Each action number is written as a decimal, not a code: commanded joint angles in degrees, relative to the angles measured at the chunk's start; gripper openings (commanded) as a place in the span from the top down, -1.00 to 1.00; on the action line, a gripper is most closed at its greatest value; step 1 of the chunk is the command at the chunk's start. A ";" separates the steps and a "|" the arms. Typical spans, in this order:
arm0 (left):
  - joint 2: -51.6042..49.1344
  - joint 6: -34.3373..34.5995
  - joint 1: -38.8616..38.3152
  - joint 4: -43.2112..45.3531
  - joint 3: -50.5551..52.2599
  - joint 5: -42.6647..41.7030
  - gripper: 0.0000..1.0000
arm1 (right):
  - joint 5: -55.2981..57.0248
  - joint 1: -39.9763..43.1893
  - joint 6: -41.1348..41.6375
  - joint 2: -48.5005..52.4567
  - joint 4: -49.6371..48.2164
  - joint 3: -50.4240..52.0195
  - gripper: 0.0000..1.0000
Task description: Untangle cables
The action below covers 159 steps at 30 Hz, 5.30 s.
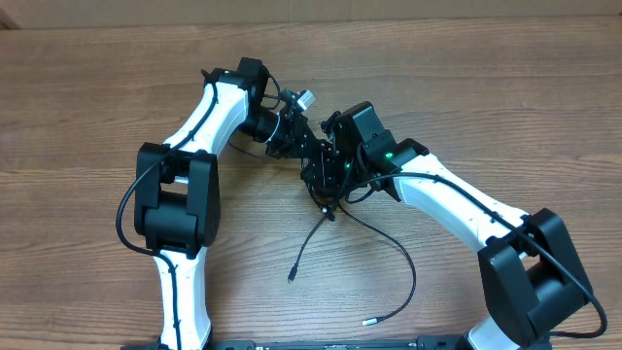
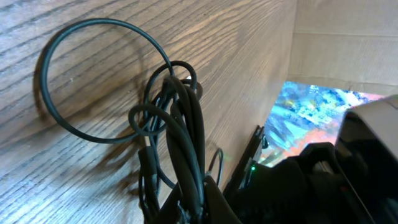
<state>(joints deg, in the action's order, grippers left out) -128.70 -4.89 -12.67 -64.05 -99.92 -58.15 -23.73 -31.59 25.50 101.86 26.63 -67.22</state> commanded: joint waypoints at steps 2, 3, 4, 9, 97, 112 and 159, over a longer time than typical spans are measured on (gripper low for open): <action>-0.92 -1.40 -0.15 -0.48 -1.62 -2.97 0.87 | 3.15 -0.26 -0.22 0.83 -0.24 -1.05 0.33; -0.92 -1.38 -0.15 -0.48 -1.62 -2.97 0.88 | 3.19 -0.26 -0.22 0.83 -0.35 -1.05 0.38; -0.92 -1.38 -0.15 -0.50 -1.62 -2.97 0.87 | 3.17 -0.26 -0.22 0.81 -0.48 -1.05 0.45; -0.92 -1.38 -0.15 -0.63 -1.62 -3.02 0.87 | 3.17 -0.26 -0.22 0.81 -0.87 -1.05 0.81; 0.02 45.18 -15.87 -4.61 6.08 49.48 0.36 | 11.72 14.25 1.01 0.81 17.94 -1.03 -0.89; 0.02 43.47 -9.31 -12.15 6.08 66.69 0.24 | 11.74 14.25 -0.50 0.81 18.53 -1.03 -0.95; -0.20 66.73 -7.96 -15.23 1.77 55.10 0.27 | 11.72 13.66 -3.32 0.81 18.71 -1.03 -1.00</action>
<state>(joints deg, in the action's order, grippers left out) -128.73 57.36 -20.27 -79.81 -100.27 -4.03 -12.60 -17.67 22.48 102.30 45.52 -67.22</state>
